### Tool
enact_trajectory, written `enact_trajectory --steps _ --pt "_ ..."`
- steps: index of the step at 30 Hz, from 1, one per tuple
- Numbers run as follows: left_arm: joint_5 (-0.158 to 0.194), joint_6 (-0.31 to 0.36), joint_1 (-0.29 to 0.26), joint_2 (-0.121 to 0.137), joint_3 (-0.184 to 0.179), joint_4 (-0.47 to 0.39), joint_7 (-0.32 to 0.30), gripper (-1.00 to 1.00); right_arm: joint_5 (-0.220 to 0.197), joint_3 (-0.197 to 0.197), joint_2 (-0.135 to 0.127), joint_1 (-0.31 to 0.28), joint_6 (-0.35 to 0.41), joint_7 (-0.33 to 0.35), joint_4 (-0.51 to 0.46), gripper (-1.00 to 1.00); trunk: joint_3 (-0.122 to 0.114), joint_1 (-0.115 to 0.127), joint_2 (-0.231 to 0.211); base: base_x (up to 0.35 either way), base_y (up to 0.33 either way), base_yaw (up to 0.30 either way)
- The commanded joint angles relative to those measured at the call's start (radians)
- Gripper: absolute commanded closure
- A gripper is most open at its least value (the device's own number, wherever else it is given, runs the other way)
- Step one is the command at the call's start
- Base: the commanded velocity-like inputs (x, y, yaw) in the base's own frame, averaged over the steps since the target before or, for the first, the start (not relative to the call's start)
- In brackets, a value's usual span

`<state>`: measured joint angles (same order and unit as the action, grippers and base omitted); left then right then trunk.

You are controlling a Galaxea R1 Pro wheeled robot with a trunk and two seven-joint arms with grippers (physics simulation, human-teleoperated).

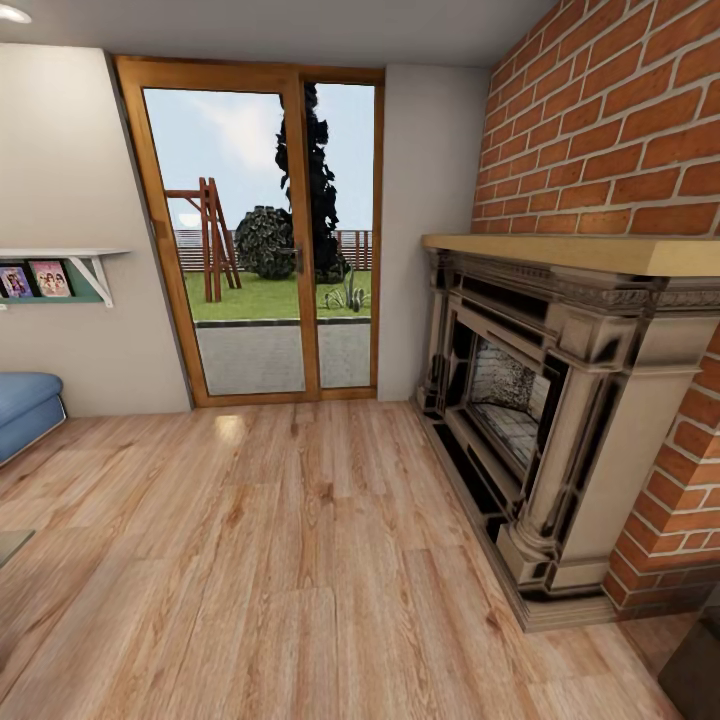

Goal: Turn on the radio receiver that's on the table in the living room.

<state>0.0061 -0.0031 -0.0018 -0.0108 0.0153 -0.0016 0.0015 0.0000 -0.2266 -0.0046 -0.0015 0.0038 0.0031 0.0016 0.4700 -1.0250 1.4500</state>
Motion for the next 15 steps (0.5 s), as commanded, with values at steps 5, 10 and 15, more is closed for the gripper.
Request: enact_trajectory --steps 5,10,15 --pt "0.000 0.000 0.000 0.000 0.000 0.000 0.000 -1.00 0.000 0.000 0.000 0.000 0.000 0.000 0.000 -1.00 0.000 0.000 0.000 0.000 0.000 0.000" --pt "0.000 0.000 0.000 0.000 0.000 0.000 0.000 -1.00 0.000 0.000 0.000 0.000 0.000 0.000 0.000 -1.00 0.000 0.000 0.000 0.000 0.000 0.000" --pt "0.000 0.000 0.000 0.000 0.000 0.000 0.000 -1.00 0.000 0.000 0.000 0.000 0.000 0.000 0.000 -1.00 0.000 0.000 0.000 0.000 0.000 0.000"
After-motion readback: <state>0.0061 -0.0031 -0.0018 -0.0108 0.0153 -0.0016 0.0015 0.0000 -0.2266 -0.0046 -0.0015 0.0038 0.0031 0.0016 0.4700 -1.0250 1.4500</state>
